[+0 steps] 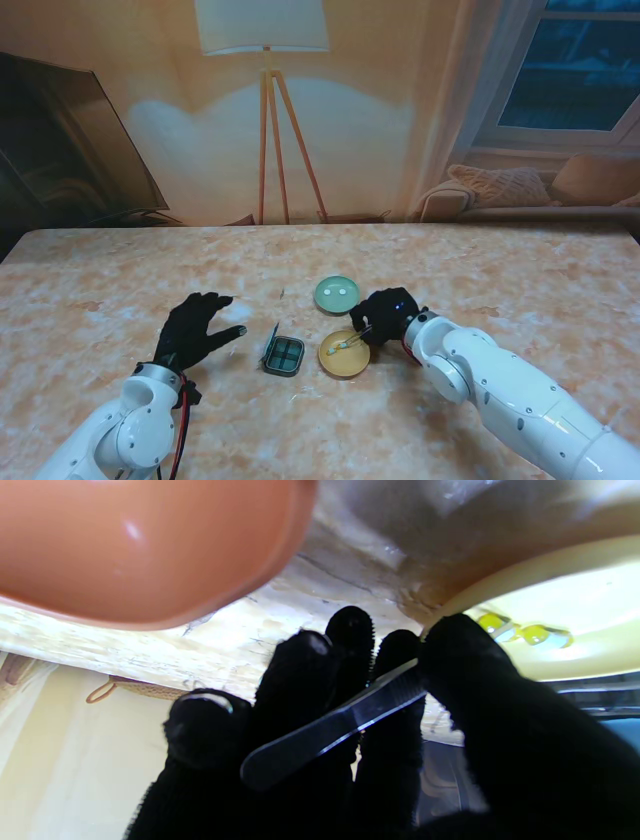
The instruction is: Refill the pill box with tweezers
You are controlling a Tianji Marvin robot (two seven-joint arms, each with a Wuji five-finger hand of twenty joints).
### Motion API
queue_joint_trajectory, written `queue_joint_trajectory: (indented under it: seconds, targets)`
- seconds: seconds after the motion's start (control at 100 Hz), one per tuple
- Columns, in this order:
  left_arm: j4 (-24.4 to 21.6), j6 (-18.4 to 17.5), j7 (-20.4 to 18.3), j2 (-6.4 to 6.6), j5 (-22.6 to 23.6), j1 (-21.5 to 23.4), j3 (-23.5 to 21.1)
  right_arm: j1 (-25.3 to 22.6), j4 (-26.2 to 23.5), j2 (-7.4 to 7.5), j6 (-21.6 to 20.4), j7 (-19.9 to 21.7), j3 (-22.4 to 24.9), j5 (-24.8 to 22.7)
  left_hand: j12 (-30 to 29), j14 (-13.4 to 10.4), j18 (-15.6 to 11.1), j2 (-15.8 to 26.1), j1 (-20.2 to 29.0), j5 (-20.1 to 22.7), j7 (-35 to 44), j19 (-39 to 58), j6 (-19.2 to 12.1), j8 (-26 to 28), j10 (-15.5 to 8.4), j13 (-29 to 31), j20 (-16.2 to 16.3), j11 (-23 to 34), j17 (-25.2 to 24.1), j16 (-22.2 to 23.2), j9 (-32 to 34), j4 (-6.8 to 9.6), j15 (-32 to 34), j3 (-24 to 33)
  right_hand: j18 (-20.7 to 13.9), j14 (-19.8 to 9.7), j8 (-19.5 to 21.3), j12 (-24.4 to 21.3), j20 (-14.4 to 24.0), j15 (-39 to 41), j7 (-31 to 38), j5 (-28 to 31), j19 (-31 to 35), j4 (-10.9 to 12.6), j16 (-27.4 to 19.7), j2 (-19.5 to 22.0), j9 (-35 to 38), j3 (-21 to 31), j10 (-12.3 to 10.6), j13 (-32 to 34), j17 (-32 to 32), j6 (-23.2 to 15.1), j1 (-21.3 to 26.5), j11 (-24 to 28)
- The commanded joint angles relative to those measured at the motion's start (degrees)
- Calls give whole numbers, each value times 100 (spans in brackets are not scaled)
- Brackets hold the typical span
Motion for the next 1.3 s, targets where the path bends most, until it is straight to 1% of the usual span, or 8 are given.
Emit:
queue_joint_trajectory:
  seconds: [0.0, 0.15, 0.42, 0.6, 0.88, 1.12, 1.29]
  targets:
    - [22, -22, -79, -18, -11, 21, 3, -22, 20, -37, -58, 79, -42, -18, 22, -165, -192, 217, 22, 103, -95, -46, 12, -8, -98, -184, -44, -17, -97, -54, -26, 189, 65, -117, -610, -555, -19, 74, 142, 193, 418, 402, 296, 144, 170, -33, 290, 237, 429, 178, 215, -570, 285, 140]
    - [37, -24, -93, -17, -25, 14, 12, -4, 49, -35, -136, 31, -61, -23, 20, -165, -192, 216, 20, 101, -103, -48, 22, -14, -88, -190, -45, -22, -100, -56, -38, 189, 64, -118, -557, -499, -84, 28, 155, 209, 482, 564, 339, 168, 185, -206, 386, 434, 465, 249, 249, -519, 237, 178]
    - [48, -7, -98, -20, -43, 10, 29, -16, 67, -38, -226, 1, -31, 0, 20, -167, -199, 218, 19, 98, -112, -52, 28, -21, -88, -192, -48, -20, -98, -57, -40, 189, 70, -118, -549, -532, -71, 52, 164, 223, 646, 726, 360, 246, 204, -427, 412, 726, 547, 295, 283, -568, 205, 329]
    - [53, -4, -89, -23, -55, 15, 36, -5, 105, -51, -248, -22, -59, 55, 19, -165, -199, 217, 20, 103, -120, -52, 46, -28, -81, -192, -48, -22, -96, -58, -41, 189, 71, -118, -567, -550, -106, 9, 171, 218, 718, 816, 385, 242, 208, -656, 467, 989, 594, 369, 365, -549, 163, 412]
    - [56, -5, -78, -26, -67, 36, 19, -2, 144, -75, -264, -105, -96, 110, 17, -187, -206, 226, 8, 98, -144, -63, 70, -45, -90, -203, -53, -26, -107, -63, -49, 188, 67, -120, -643, -584, -123, -47, 169, 182, 773, 896, 387, 254, 187, -871, 594, 1235, 640, 535, 555, -494, 118, 451]
    - [51, 0, -78, -28, -78, 55, 10, -62, 70, -79, -274, -118, -25, 109, 18, -183, -219, 216, 19, 106, -149, -65, 77, -51, -86, -198, -55, -23, -102, -63, -42, 189, 72, -117, -665, -601, -32, -73, 181, 194, 815, 994, 421, 268, 164, -1066, 665, 1467, 745, 649, 699, -447, 94, 521]
    - [39, 18, -80, -29, -85, 67, 7, -168, -79, -67, -274, -80, 127, 65, 16, -180, -221, 224, 15, 103, -155, -67, 77, -54, -76, -201, -55, -25, -104, -64, -45, 189, 72, -118, -668, -598, 13, -77, 196, 225, 802, 1026, 456, 257, 166, -1110, 703, 1511, 785, 704, 755, -425, 93, 575]
